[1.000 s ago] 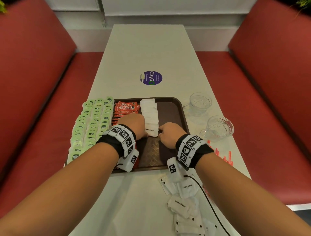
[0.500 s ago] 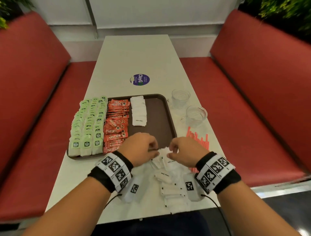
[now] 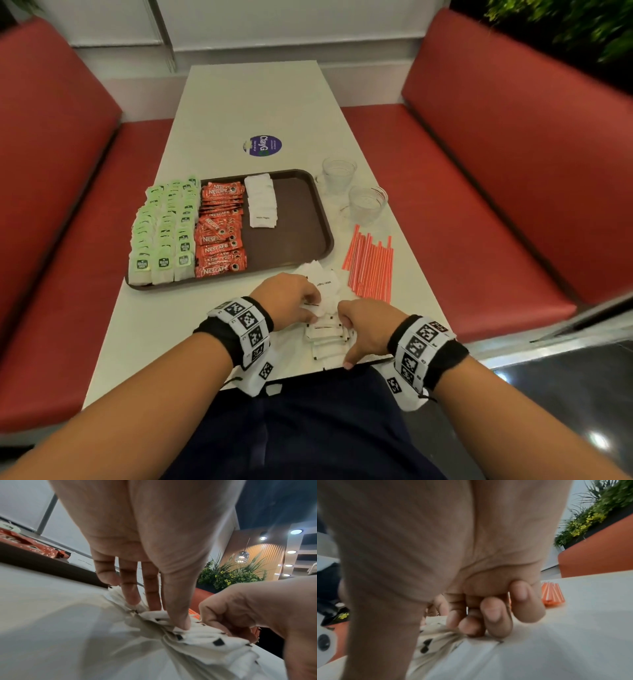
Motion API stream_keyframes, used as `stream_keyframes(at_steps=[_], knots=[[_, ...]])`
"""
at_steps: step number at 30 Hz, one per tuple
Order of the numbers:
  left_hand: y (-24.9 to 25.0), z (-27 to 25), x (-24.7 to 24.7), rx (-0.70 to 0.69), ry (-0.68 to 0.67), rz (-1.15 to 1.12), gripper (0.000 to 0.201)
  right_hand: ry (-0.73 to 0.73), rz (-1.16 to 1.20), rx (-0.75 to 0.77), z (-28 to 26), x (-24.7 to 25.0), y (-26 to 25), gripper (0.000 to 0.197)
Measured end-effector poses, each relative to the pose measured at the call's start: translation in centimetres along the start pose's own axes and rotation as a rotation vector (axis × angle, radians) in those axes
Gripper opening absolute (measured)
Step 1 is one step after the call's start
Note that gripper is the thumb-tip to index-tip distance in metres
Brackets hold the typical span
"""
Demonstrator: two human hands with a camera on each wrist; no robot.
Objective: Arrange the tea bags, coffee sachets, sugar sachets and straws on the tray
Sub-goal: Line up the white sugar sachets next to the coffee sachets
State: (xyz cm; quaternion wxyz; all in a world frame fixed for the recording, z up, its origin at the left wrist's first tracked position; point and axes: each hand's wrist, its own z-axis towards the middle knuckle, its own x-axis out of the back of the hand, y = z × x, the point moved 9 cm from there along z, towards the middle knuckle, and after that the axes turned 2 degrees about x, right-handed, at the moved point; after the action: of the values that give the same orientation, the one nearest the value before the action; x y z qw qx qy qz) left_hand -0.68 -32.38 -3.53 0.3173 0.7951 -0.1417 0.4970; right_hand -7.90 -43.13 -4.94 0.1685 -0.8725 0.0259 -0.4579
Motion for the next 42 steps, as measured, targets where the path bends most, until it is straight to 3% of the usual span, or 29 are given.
stream_keyframes(at_steps=[7, 14, 17, 21, 24, 26, 28, 30, 34, 36, 39, 42], knots=[[-0.4, -0.4, 0.6, -0.008, 0.014, 0.130, 0.028, 0.056, -0.018, 0.026, 2.2, 1.2, -1.0, 0.045], [-4.5, -1.6, 2.8, 0.114, 0.060, 0.093, 0.026, 0.201, 0.005, 0.043, 5.3, 3.1, -3.0, 0.042], [-6.5, -2.4, 4.7, 0.161, 0.185, -0.026, 0.023, 0.240, 0.034, 0.058, 6.5, 3.6, -4.1, 0.042], [-7.0, -4.0, 7.9, 0.100, 0.438, -0.138, 0.018, 0.196, 0.065, 0.106, 7.4, 4.1, -5.0, 0.048], [-6.3, -5.2, 9.3, 0.017, 0.600, -0.190, 0.012, 0.163, 0.227, 0.162, 7.5, 5.2, -5.4, 0.039], [-5.2, -5.6, 9.2, -0.058, 0.635, -0.160, 0.010, 0.193, 0.477, 0.178, 7.3, 6.5, -5.4, 0.032], [-4.2, -5.8, 9.0, -0.119, 0.662, -0.116, 0.009, 0.220, 0.731, 0.182, 6.9, 7.3, -5.4, 0.038], [-3.3, -5.9, 8.8, -0.165, 0.686, -0.095, 0.009, 0.251, 0.792, 0.209, 6.8, 8.0, -5.7, 0.051], [-2.6, -5.2, 8.5, -0.196, 0.659, -0.077, 0.018, 0.245, 0.669, 0.274, 7.5, 8.3, -6.3, 0.038], [-3.8, -4.3, 8.2, -0.105, 0.612, -0.087, 0.011, 0.266, 0.585, 0.256, 7.9, 8.3, -5.8, 0.037], [-6.9, -2.9, 7.9, 0.101, 0.535, -0.102, 0.015, 0.354, 0.471, 0.187, 8.3, 8.8, -4.3, 0.037], [-8.0, -0.9, 6.2, 0.173, 0.352, 0.009, 0.024, 0.406, 0.487, 0.127, 8.9, 9.2, -2.6, 0.027]])
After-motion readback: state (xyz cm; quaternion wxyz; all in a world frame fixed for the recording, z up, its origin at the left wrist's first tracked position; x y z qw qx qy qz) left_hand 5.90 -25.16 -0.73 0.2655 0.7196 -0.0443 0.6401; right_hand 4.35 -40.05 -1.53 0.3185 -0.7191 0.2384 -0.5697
